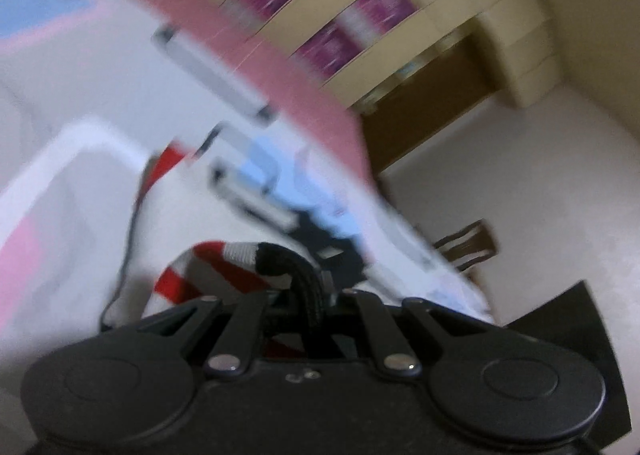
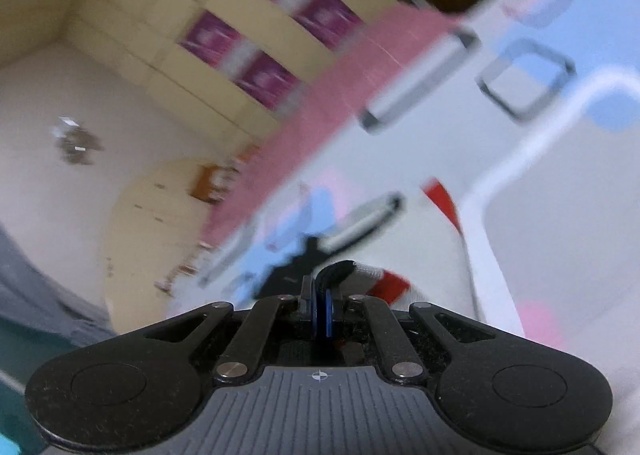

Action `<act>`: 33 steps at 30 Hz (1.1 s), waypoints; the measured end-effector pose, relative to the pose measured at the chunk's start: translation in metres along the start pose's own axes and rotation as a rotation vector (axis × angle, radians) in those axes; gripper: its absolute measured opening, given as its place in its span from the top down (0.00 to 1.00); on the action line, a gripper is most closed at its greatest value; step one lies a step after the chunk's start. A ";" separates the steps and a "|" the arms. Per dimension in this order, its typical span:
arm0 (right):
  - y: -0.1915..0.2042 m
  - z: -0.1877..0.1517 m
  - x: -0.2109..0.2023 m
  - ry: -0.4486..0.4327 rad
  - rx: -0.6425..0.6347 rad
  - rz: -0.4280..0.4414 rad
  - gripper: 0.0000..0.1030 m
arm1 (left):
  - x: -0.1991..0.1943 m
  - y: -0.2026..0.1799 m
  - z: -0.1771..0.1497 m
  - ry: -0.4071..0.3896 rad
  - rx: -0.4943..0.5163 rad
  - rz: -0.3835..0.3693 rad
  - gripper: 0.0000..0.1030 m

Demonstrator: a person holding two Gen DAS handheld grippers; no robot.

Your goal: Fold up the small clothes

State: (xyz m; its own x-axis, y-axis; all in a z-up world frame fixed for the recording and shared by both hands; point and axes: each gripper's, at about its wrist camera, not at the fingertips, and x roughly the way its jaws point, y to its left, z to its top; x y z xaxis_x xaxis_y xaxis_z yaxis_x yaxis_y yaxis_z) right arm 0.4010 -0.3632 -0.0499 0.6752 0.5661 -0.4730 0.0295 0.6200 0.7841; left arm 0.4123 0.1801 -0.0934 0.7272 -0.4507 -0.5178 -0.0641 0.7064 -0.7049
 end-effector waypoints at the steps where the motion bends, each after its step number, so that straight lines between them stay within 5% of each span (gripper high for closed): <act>1: -0.009 0.000 0.014 0.021 0.016 -0.022 0.97 | 0.012 0.008 0.000 0.021 -0.018 0.013 0.95; 7: -0.032 0.011 0.047 0.045 0.059 -0.045 0.97 | 0.037 0.031 0.016 0.028 -0.049 -0.027 0.92; 9: -0.034 0.019 0.058 0.034 0.080 -0.024 0.96 | 0.042 0.037 0.023 0.001 -0.083 -0.075 0.76; 10: -0.033 0.022 0.061 0.017 0.085 -0.013 0.96 | 0.046 0.041 0.026 -0.019 -0.119 -0.099 0.59; 11: -0.034 0.027 0.068 0.008 0.086 -0.019 0.84 | 0.049 0.045 0.030 -0.046 -0.140 -0.113 0.34; 12: -0.033 0.030 0.069 -0.016 0.082 -0.044 0.50 | 0.050 0.045 0.035 -0.077 -0.142 -0.102 0.26; 13: -0.033 0.033 0.067 -0.058 0.067 -0.065 0.40 | 0.052 0.044 0.040 -0.098 -0.138 -0.083 0.24; 15: -0.029 0.038 0.061 -0.096 0.021 -0.066 0.40 | 0.053 0.040 0.049 -0.091 -0.110 -0.081 0.26; 20: -0.013 0.028 0.053 -0.044 -0.209 -0.085 0.40 | 0.053 0.020 0.054 0.013 0.158 0.037 0.41; 24: 0.005 0.004 0.070 0.016 -0.454 -0.174 0.40 | 0.074 0.007 0.043 0.124 0.354 0.149 0.47; 28: 0.018 -0.014 0.097 0.045 -0.626 -0.230 0.40 | 0.091 -0.005 0.036 0.152 0.483 0.249 0.52; 31: 0.008 -0.008 0.110 -0.018 -0.605 -0.404 0.41 | 0.092 -0.008 0.037 0.153 0.509 0.280 0.58; 33: 0.000 -0.001 0.099 -0.045 -0.513 -0.353 0.47 | 0.088 -0.005 0.039 0.146 0.493 0.270 0.62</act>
State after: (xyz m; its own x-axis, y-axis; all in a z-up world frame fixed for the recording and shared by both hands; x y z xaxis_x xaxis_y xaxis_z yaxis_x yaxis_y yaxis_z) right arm 0.4672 -0.3070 -0.0967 0.7200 0.2626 -0.6424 -0.0934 0.9539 0.2852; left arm 0.5031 0.1585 -0.1168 0.6254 -0.2653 -0.7338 0.1171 0.9617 -0.2479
